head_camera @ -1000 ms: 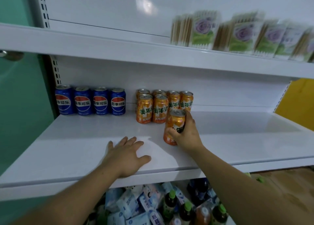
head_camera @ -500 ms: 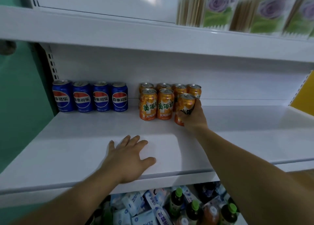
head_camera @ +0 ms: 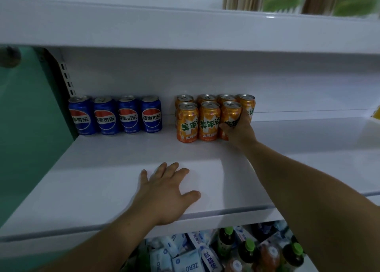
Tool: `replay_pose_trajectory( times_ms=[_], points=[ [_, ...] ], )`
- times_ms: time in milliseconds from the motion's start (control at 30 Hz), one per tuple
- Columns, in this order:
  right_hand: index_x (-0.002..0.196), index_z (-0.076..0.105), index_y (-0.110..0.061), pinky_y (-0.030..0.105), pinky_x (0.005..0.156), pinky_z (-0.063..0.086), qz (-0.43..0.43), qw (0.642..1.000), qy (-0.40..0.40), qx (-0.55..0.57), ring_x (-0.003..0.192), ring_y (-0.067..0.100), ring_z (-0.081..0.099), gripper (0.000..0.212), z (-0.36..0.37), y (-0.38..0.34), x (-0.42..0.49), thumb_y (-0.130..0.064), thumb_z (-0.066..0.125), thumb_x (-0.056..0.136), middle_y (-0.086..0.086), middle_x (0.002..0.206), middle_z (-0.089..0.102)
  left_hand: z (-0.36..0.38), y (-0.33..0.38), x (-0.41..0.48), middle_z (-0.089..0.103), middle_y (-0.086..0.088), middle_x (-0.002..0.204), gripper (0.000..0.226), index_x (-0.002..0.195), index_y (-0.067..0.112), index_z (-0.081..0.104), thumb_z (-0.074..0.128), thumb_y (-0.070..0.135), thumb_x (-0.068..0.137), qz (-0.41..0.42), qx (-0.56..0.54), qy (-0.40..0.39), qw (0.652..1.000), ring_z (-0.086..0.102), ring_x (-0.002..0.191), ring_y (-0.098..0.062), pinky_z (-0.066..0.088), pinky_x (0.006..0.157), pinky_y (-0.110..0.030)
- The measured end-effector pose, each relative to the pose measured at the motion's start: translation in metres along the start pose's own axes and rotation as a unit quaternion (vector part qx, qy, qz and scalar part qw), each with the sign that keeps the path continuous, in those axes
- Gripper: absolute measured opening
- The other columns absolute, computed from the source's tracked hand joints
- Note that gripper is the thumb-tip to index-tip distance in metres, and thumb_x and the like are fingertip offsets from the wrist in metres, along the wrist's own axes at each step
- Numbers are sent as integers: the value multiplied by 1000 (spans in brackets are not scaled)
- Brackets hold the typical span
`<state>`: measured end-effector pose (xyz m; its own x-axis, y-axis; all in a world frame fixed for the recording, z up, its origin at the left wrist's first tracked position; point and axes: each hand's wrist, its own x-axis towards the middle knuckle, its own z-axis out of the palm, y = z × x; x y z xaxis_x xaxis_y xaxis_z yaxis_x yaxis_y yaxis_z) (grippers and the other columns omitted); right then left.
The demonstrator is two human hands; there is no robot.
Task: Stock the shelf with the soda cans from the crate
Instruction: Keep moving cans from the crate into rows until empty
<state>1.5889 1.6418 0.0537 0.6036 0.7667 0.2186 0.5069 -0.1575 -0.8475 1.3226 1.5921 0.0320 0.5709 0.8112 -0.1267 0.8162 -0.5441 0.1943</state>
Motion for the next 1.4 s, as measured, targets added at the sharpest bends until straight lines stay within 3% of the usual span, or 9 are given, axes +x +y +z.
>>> replay_pose_trajectory(
  times_ms=[167,367,467,567,700,833,900,1133,1400],
  points=[
    [150,19,-20,52,107,38,24,996,-32,-85,131,36,44,91,-12,-11,-17,-43,72,80,11,147,41,-2,-1,-1,-4,13,161,74,151,39,7,27,73,88,3,-8,-3,1000,-9,147,-12,-8,117,-53],
    [149,26,-11,39,101,39,14,968,-76,-240,129,33,45,78,-81,-21,-83,-50,60,90,15,147,41,-8,0,-2,2,9,162,75,151,36,12,30,72,88,8,-17,-7,1000,-1,148,-16,-3,117,-54],
    [153,19,-13,38,102,39,36,942,-81,-323,131,33,43,83,-133,-17,-116,-56,54,91,14,153,33,-17,16,2,13,2,161,80,151,29,20,39,70,86,10,-9,-18,1000,12,146,-21,10,117,-51],
    [153,20,-14,38,100,42,62,928,-75,-361,127,32,47,81,-182,-6,-150,-57,52,93,12,152,36,-23,69,4,28,-1,156,78,148,23,30,52,63,84,98,-4,-43,994,32,139,-22,27,113,-47],
    [153,22,-15,39,101,42,120,911,-49,-392,130,31,45,79,-238,13,-198,-56,51,93,10,152,36,-19,172,-17,34,2,152,69,144,25,37,55,59,86,260,23,-35,965,38,134,-22,33,110,-45],
    [153,23,-15,34,77,48,191,892,-21,-409,112,30,53,76,-287,34,-246,-54,52,94,12,144,46,2,260,-49,45,-1,144,60,137,25,45,57,55,86,382,37,-44,922,45,127,-25,39,105,-43],
    [152,27,-16,38,87,49,229,882,-6,-411,119,30,51,75,-309,45,-271,-54,54,93,11,145,45,18,292,-63,43,-2,146,63,140,25,42,57,54,86,428,45,-64,900,45,128,-25,40,104,-41],
    [151,29,-22,41,108,37,357,842,53,-400,137,26,39,76,-365,100,-357,-56,57,89,4,154,37,86,363,-88,38,-3,150,67,145,20,37,57,50,89,491,69,-151,855,41,132,-22,39,106,-37],
    [148,33,-21,40,101,41,461,809,47,-363,129,28,46,70,-392,186,-420,-53,57,91,7,147,43,180,409,-84,45,-3,141,60,139,21,43,55,51,88,518,157,-206,815,43,128,-22,38,106,-40]
  ],
)
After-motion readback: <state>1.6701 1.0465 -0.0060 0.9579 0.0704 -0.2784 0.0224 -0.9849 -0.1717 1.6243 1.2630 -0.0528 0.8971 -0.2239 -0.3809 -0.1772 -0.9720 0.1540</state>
